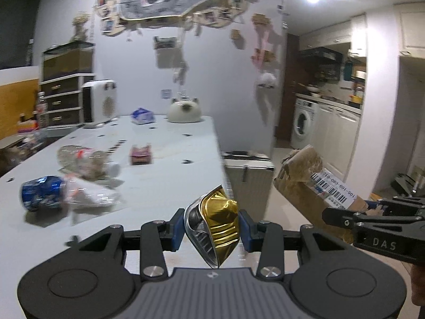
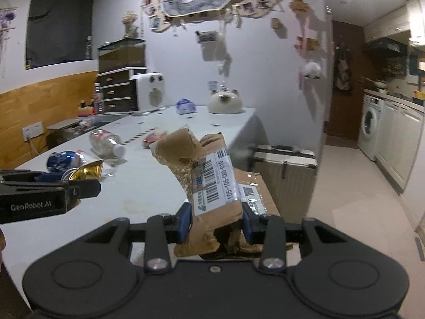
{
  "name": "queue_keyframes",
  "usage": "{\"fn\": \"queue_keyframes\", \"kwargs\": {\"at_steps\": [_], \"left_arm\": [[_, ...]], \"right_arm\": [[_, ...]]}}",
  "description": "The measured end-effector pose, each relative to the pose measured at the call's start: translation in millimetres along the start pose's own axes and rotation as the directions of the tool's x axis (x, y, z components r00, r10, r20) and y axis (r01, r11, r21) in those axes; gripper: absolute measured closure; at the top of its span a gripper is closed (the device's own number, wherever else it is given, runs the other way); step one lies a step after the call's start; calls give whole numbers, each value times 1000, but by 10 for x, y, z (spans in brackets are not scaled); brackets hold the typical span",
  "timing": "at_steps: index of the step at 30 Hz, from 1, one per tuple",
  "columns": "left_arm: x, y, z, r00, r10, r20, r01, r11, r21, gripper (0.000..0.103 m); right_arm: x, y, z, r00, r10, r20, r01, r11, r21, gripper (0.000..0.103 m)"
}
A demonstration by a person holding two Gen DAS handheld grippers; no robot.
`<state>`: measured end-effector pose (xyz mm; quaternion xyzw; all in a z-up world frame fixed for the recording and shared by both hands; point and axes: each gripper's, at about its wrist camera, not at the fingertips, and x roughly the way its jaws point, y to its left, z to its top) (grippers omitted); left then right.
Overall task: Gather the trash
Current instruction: 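Grasp the gold wrapper with the left tool while the right tool lifts the cardboard box, then carry the gold wrapper and cardboard box in both tools over the yellow bin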
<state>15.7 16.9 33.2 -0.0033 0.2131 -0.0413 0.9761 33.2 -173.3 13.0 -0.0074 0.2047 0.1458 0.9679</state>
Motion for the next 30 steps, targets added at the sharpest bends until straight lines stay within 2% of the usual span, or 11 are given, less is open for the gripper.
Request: {"fn": "queue_keyframes", "kwargs": {"at_steps": [6, 13, 23, 30], "left_arm": [[165, -446, -48, 996, -82, -24, 83, 996, 36, 60], [421, -999, -100, 983, -171, -59, 175, 982, 74, 60], [856, -1769, -189, 948, -293, -126, 308, 945, 113, 60], [1374, -2056, -380, 925, -322, -200, 345, 934, 94, 60]], "right_arm": [[-151, -405, -145, 997, -75, -5, 75, 996, 50, 63], [-289, -914, -326, 986, -164, -27, 166, 981, 100, 63], [-431, -1697, -562, 949, -307, -76, 315, 939, 141, 63], [-166, -2067, -782, 929, -339, -150, 360, 920, 155, 63]]}}
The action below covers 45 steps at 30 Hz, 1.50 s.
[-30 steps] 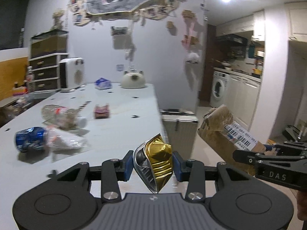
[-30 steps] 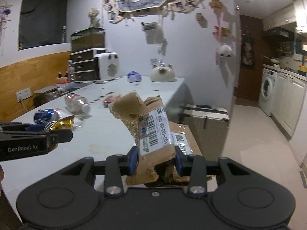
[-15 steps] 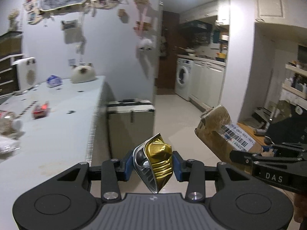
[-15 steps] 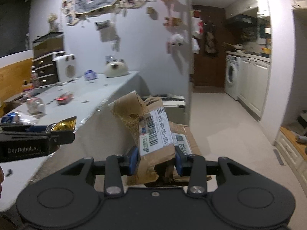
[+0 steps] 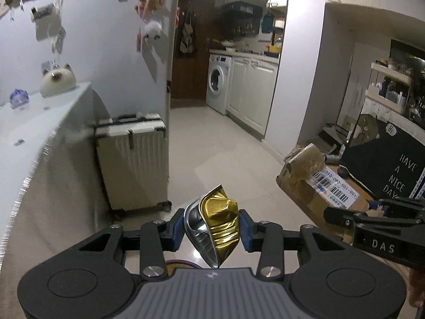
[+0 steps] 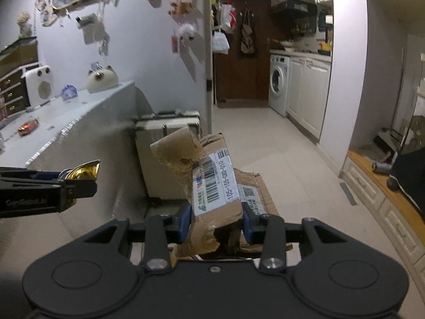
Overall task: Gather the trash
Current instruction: 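Carry the gold wrapper and cardboard box in both tools over the yellow bin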
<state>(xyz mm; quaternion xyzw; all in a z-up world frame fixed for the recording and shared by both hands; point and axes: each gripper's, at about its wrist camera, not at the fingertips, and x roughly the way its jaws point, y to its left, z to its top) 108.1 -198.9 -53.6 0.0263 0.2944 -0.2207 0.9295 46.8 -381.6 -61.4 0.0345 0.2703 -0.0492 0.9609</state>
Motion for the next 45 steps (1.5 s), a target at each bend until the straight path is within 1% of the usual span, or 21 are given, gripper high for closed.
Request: {"fn": "queue_keyframes", "kwargs": {"at_steps": [4, 9, 12, 16, 19, 23, 24, 27, 29, 31, 34, 36, 38, 42, 45], "left_arm": [[352, 61, -50, 999, 1, -47, -1, 1000, -19, 60], [791, 290, -135, 994, 18, -109, -25, 997, -67, 60], [1076, 457, -202, 988, 33, -148, -47, 995, -88, 60], [1450, 665, -287, 977, 43, -207, -68, 991, -115, 60], [1734, 854, -384, 964, 54, -260, -93, 986, -140, 60], [2112, 1143, -538, 941, 61, -334, -132, 972, -196, 60], [2209, 1216, -577, 933, 66, -355, -146, 968, -205, 60], [2452, 1362, -624, 910, 86, -405, -175, 967, -187, 60], [2590, 1445, -679, 900, 66, -430, -171, 963, -209, 60], [2732, 1512, -778, 886, 47, -462, -171, 958, -230, 60], [2942, 1585, -1010, 851, 37, -523, -186, 954, -236, 60], [3060, 1640, -1165, 827, 24, -562, -195, 950, -246, 60], [3168, 1678, -1331, 795, 14, -607, -205, 947, -248, 60], [3332, 1686, -1578, 729, 8, -684, -202, 958, -204, 60], [3402, 1665, -1690, 696, -5, -718, -183, 966, -184, 60]], "right_arm": [[341, -40, -64, 999, 5, -46, -3, 1000, 30, 63], [790, 10, -123, 995, 27, -97, -19, 997, 75, 63], [1034, 74, -149, 992, 40, -123, -29, 995, 91, 63], [1397, 162, -210, 984, 66, -164, -42, 989, 144, 63], [1691, 251, -300, 973, 97, -209, -54, 978, 200, 63], [2138, 411, -489, 950, 126, -285, -50, 964, 260, 63], [2251, 446, -544, 943, 130, -305, -44, 961, 274, 63], [2591, 512, -731, 918, 140, -371, -16, 948, 319, 63], [2784, 531, -855, 901, 145, -408, 1, 942, 337, 63], [2981, 546, -958, 884, 150, -443, 15, 937, 348, 63], [3221, 557, -1094, 859, 166, -485, 21, 934, 357, 63], [3377, 581, -1200, 837, 167, -522, 26, 939, 344, 63], [3527, 641, -1256, 817, 164, -553, 20, 950, 312, 63], [3720, 745, -1330, 790, 142, -597, -3, 974, 228, 63], [3801, 797, -1404, 765, 134, -630, -20, 982, 185, 63]]}}
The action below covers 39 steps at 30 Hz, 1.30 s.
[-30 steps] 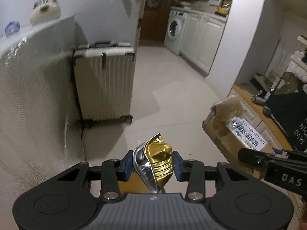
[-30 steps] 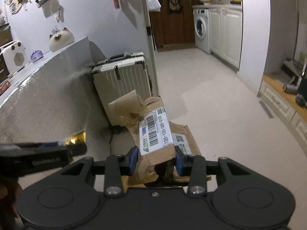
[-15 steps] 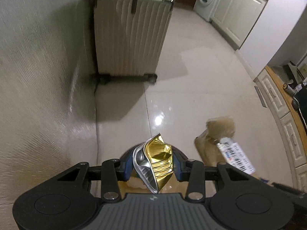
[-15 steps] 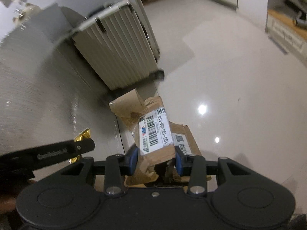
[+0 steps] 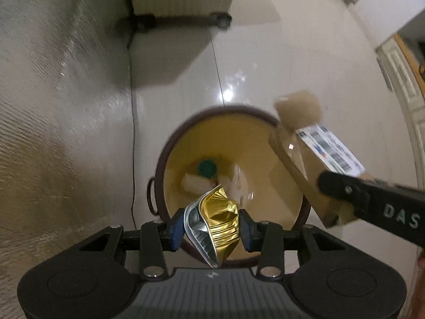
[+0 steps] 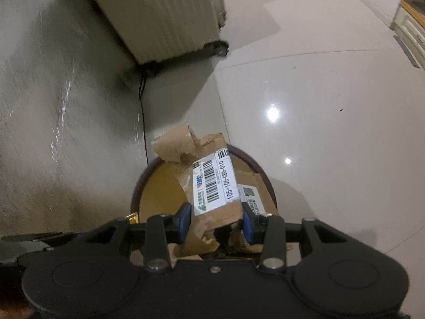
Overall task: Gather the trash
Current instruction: 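Carry the gold wrapper and cardboard box in both tools over the yellow bin, then open the right tool to drop the box while the left tool drops the wrapper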
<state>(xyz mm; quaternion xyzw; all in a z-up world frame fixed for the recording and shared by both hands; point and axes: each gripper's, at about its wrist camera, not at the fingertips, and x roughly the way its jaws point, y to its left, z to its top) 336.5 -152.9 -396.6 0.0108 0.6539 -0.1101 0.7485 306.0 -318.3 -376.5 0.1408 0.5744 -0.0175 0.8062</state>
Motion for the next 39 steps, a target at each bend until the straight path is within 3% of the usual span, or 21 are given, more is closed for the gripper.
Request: {"fn": "queue_keyframes", "kwargs": {"at_steps": [5, 11, 14, 19, 24, 39], "left_arm": [[131, -75, -64, 999, 8, -49, -5, 998, 56, 60], [208, -118, -42, 999, 7, -45, -3, 996, 95, 59], [228, -183, -73, 998, 24, -61, -17, 994, 112, 41], [259, -214, -106, 995, 65, -78, -53, 989, 139, 38], [279, -229, -143, 993, 81, -88, -67, 986, 155, 29], [331, -168, -191, 987, 132, -95, -118, 983, 141, 15]], "right_arm": [[146, 58, -5, 999, -20, -47, 17, 999, -51, 63], [247, 50, 52, 998, -24, -60, 20, 998, -63, 63], [248, 95, 68, 998, -3, -57, -1, 997, -81, 62], [228, 169, 37, 998, 36, -42, -41, 991, -129, 60], [224, 165, 35, 998, 49, -30, -53, 989, -135, 50], [280, 138, -96, 997, -24, -74, 6, 971, -240, 37]]}}
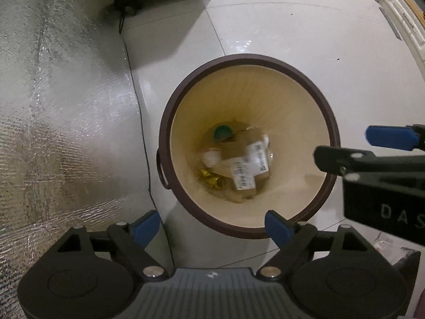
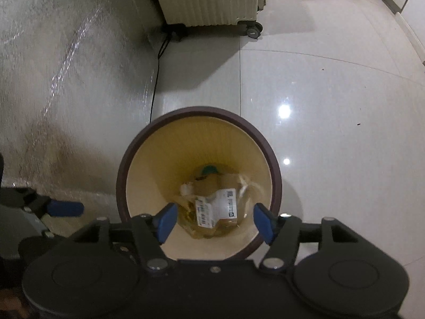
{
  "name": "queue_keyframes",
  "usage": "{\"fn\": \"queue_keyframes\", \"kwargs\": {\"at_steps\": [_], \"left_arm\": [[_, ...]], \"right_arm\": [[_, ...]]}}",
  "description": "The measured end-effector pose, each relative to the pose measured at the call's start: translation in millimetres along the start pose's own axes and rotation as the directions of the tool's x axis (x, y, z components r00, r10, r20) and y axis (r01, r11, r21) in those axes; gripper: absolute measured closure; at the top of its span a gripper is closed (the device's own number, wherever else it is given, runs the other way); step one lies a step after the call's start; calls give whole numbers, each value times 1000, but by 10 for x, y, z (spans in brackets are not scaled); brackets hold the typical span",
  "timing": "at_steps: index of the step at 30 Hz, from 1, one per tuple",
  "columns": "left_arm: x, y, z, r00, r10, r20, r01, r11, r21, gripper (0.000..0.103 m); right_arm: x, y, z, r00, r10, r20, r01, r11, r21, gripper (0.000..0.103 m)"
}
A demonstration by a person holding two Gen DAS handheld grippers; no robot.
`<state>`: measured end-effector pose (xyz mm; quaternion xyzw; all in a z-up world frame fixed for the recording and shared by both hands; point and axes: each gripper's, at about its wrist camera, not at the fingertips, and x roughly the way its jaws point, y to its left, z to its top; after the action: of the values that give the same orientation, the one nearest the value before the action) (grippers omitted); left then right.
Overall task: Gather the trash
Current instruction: 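Open the right tool to drop the box while the left tool drops the wrapper, then lift both open tools away from the bin back toward the table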
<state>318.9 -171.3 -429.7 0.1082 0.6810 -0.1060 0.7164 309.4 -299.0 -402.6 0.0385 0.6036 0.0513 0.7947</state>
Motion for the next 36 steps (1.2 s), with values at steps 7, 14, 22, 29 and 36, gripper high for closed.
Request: {"fn": "queue_keyframes", "kwargs": {"at_steps": [7, 14, 22, 29, 36], "left_arm": [[-54, 107, -53, 1000, 20, -1, -20, 999, -31, 6], [-143, 198, -42, 999, 52, 11, -51, 995, -86, 0], [-383, 278, -114, 996, 56, 67, -46, 989, -137, 0], [-663, 326, -268, 992, 83, 91, -71, 990, -125, 0], [-1062, 310, -479, 986, 92, 142, -74, 989, -127, 0]], "right_arm": [[-30, -26, -63, 1000, -14, -4, 14, 1000, -21, 28], [-94, -95, -137, 999, -33, 5, 33, 999, 27, 5], [-208, -212, -249, 997, -79, 11, 78, 995, 56, 0], [-483, -280, -326, 992, -125, 13, 123, 987, 99, 0], [-819, -249, -459, 992, -125, 21, 122, 985, 119, 0]]}}
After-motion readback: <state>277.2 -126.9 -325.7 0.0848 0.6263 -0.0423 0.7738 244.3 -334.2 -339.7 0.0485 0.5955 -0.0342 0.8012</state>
